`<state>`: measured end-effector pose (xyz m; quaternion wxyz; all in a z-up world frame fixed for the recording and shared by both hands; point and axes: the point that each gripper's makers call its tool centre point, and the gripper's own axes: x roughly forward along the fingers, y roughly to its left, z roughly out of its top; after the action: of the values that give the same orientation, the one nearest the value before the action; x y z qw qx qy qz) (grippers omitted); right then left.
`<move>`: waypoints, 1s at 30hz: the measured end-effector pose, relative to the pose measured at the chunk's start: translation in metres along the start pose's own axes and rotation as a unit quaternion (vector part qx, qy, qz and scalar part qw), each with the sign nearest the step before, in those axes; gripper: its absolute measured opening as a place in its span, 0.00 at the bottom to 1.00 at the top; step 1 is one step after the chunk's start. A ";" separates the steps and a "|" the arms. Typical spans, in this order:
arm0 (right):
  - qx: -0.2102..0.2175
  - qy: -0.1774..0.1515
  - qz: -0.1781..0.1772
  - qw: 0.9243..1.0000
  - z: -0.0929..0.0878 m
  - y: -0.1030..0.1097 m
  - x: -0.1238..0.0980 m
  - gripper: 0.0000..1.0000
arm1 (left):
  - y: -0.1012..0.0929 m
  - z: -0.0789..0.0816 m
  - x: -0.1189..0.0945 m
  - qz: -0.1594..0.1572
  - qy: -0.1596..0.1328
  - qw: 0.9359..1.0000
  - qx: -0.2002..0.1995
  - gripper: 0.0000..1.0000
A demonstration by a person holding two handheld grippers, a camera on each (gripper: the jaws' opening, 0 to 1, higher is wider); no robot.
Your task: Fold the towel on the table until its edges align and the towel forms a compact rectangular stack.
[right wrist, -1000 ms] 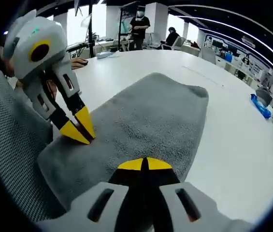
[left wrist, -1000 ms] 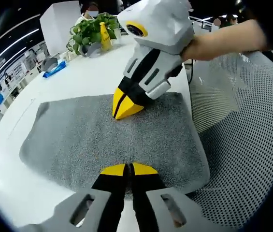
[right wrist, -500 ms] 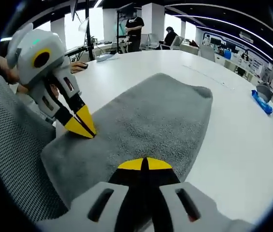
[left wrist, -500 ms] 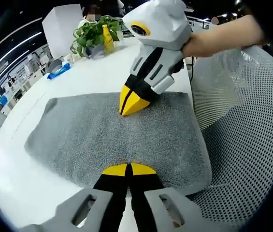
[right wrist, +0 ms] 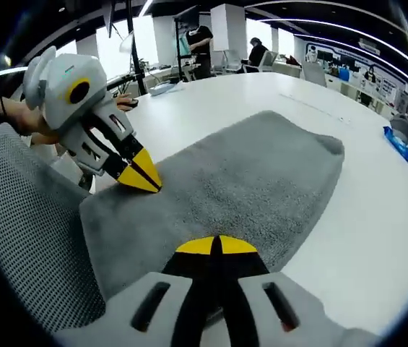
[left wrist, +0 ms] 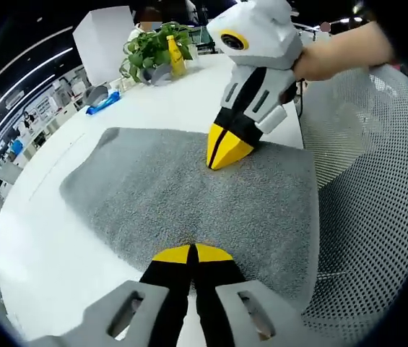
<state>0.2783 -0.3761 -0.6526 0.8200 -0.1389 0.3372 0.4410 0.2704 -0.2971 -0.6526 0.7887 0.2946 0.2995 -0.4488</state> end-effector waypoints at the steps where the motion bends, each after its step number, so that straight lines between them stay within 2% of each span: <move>1: 0.001 0.000 0.003 1.000 0.000 0.001 0.000 0.00 | 0.001 -0.001 0.000 0.002 -0.001 1.000 -0.004 0.01; 4: -0.005 -0.002 0.009 1.000 0.000 0.006 0.001 0.00 | 0.005 -0.004 -0.002 0.010 -0.007 1.000 -0.017 0.01; 8: -0.020 0.000 0.005 1.000 0.000 0.007 0.002 0.00 | 0.004 -0.002 -0.002 0.011 -0.013 1.000 -0.017 0.01; 10: -0.026 0.001 0.004 1.000 0.000 0.006 0.002 0.00 | 0.002 0.003 -0.005 0.003 -0.034 0.999 0.030 0.01; 12: -0.033 0.000 0.003 0.999 0.000 0.006 0.002 0.00 | 0.000 -0.002 -0.013 0.004 -0.045 0.998 0.048 0.02; 13: -0.034 0.000 0.003 0.999 0.001 0.006 0.001 0.00 | -0.003 -0.002 -0.019 -0.007 -0.059 0.995 0.083 0.03; 14: -0.035 0.000 0.003 0.999 0.001 0.006 0.002 0.00 | -0.004 -0.006 -0.023 -0.008 -0.058 0.992 0.109 0.05; 15: -0.036 0.000 0.004 0.999 0.001 0.006 0.002 0.00 | -0.005 -0.008 -0.028 -0.010 -0.058 0.989 0.139 0.08; 16: -0.035 0.000 0.004 0.999 0.001 0.006 0.002 0.00 | -0.009 -0.012 -0.036 -0.016 -0.060 0.982 0.180 0.10; 17: -0.034 0.000 0.005 0.999 0.001 0.006 0.002 0.00 | -0.011 -0.016 -0.040 -0.018 -0.059 0.977 0.203 0.12; 20: -0.031 -0.002 0.006 1.000 0.001 0.006 0.002 0.00 | -0.012 -0.031 -0.052 -0.017 -0.026 0.957 0.290 0.16; 21: -0.029 -0.002 0.007 1.000 0.001 0.005 0.002 0.00 | -0.011 -0.037 -0.055 -0.014 -0.008 0.948 0.317 0.20; 22: -0.027 -0.003 0.007 1.000 0.000 0.006 0.002 0.00 | -0.013 -0.047 -0.058 -0.025 0.013 0.936 0.351 0.22; 23: -0.026 -0.003 0.007 1.000 0.000 0.006 0.002 0.00 | -0.016 -0.052 -0.059 -0.035 0.020 0.929 0.367 0.23; 24: -0.027 -0.002 0.007 1.000 0.000 0.005 0.001 0.00 | -0.019 -0.056 -0.059 -0.043 0.026 0.923 0.381 0.23; 25: -0.028 -0.002 0.007 1.000 0.000 0.005 0.001 0.00 | -0.024 -0.056 -0.059 -0.052 0.020 0.916 0.398 0.22; 26: -0.028 -0.002 0.007 1.000 0.000 0.005 0.001 0.00 | -0.025 -0.050 -0.058 -0.039 0.008 0.905 0.424 0.23; 27: -0.028 -0.003 0.006 1.000 0.000 0.005 0.002 0.00 | -0.025 -0.049 -0.056 -0.037 0.005 0.899 0.436 0.23; 29: -0.028 -0.003 0.006 1.000 0.000 0.005 0.002 0.00 | -0.031 -0.046 -0.049 -0.041 -0.003 0.898 0.438 0.24; 30: -0.028 -0.002 0.006 1.000 0.000 0.005 0.002 0.00 | -0.029 -0.041 -0.047 -0.035 -0.014 0.901 0.433 0.25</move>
<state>0.2748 -0.3720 -0.6531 0.8140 -0.1585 0.3240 0.4553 0.2165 -0.2546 -0.6500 0.5712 0.5898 0.0746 -0.5659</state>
